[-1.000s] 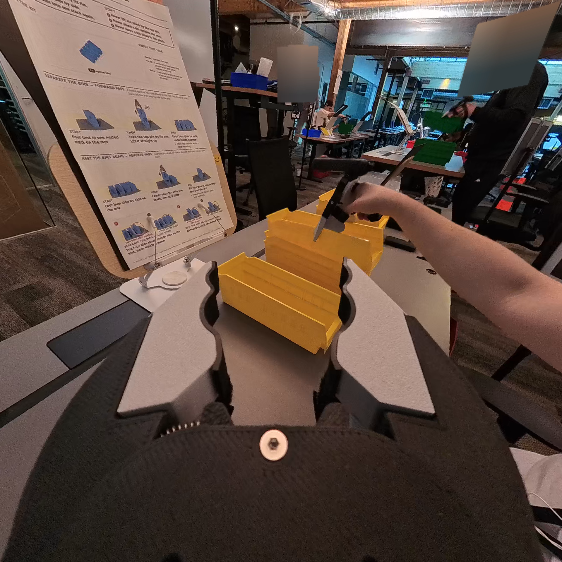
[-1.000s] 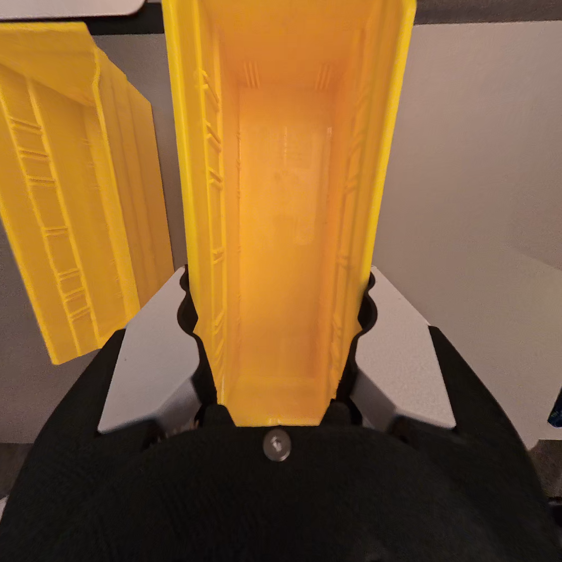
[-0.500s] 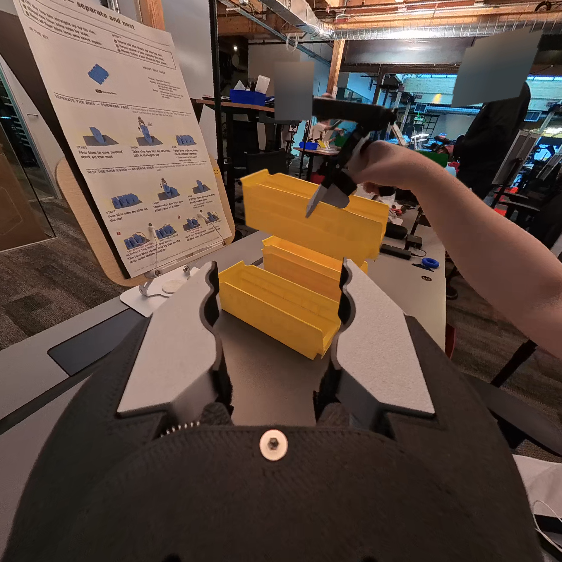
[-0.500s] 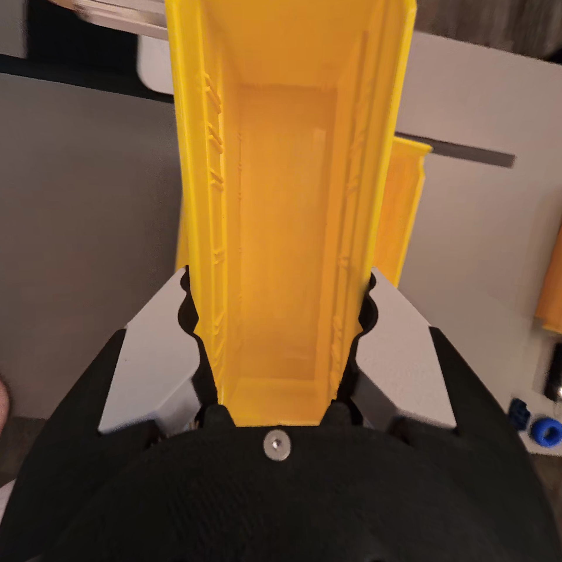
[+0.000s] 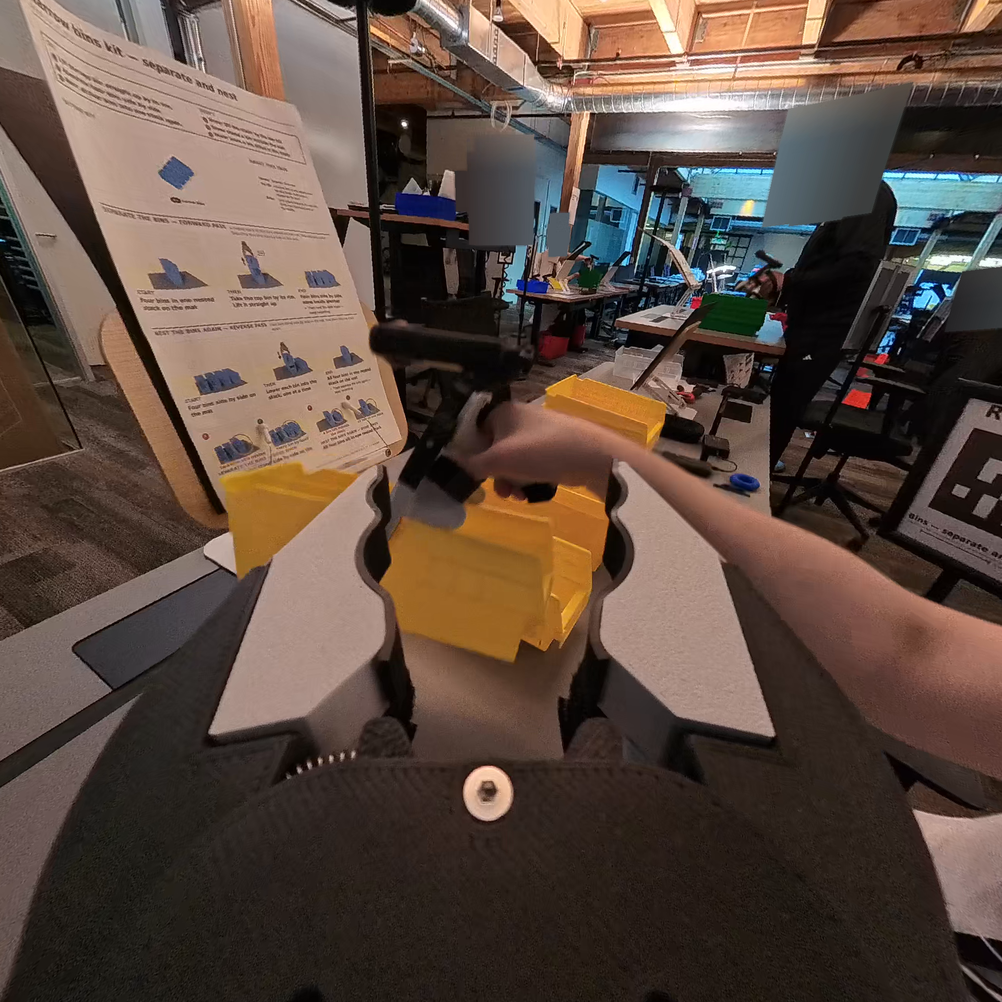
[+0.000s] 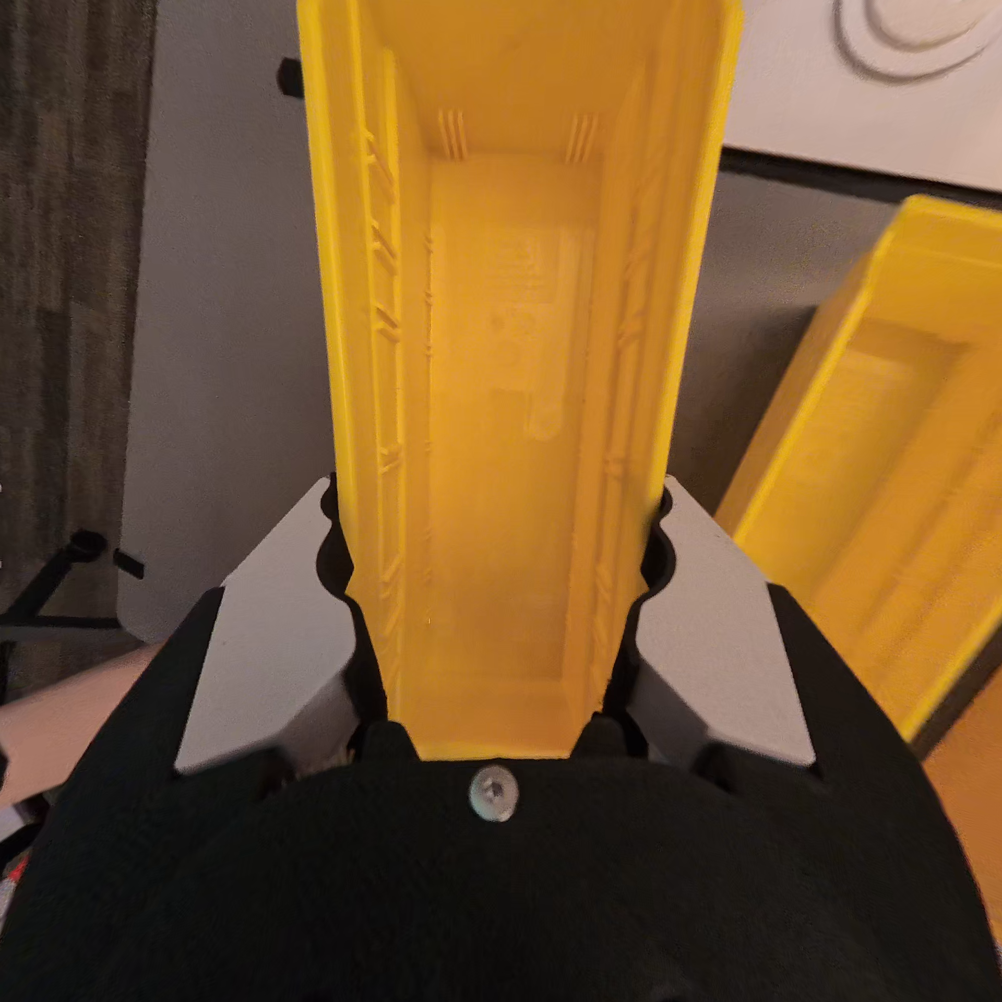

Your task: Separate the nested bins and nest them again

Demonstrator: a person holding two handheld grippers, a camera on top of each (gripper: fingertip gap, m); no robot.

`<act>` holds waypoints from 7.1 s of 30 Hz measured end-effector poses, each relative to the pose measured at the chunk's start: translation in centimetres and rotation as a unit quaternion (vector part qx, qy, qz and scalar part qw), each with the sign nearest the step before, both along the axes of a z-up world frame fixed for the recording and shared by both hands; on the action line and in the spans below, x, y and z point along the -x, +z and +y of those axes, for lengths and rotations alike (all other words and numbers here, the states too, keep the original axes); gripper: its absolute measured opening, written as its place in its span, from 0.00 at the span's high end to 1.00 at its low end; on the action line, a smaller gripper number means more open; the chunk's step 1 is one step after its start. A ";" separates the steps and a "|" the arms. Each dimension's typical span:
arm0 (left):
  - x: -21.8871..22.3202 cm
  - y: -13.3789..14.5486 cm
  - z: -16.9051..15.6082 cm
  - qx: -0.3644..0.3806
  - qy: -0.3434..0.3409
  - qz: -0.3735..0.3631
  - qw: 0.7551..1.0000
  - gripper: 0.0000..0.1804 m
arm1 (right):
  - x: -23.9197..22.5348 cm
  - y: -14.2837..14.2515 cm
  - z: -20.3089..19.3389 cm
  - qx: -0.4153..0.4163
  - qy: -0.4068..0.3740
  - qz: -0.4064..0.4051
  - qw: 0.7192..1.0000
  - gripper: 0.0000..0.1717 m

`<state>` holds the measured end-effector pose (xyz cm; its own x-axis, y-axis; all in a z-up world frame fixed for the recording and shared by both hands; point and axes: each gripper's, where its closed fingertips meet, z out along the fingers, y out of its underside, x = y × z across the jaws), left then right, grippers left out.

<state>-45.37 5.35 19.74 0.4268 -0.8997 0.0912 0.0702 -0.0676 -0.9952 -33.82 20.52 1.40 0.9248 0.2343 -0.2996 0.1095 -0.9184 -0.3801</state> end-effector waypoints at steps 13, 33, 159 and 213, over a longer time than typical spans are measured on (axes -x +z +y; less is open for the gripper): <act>2.2 1.0 -0.1 0.000 0.006 -0.032 0.999 0.56 | 3.4 -10.2 0.9 0.030 -0.042 -0.086 0.995 0.34; 2.6 0.9 0.3 0.004 0.016 -0.033 0.999 0.56 | -5.6 10.0 0.6 -0.316 0.030 -0.166 0.934 0.35; -4.8 -6.3 5.9 0.066 0.052 0.119 0.989 0.55 | -52.9 -11.0 -7.8 0.027 -0.142 -0.153 0.978 0.33; 4.3 -5.4 13.0 -0.020 0.387 0.182 0.904 0.47 | -32.8 -12.6 -4.7 0.091 -0.103 -0.167 0.976 0.17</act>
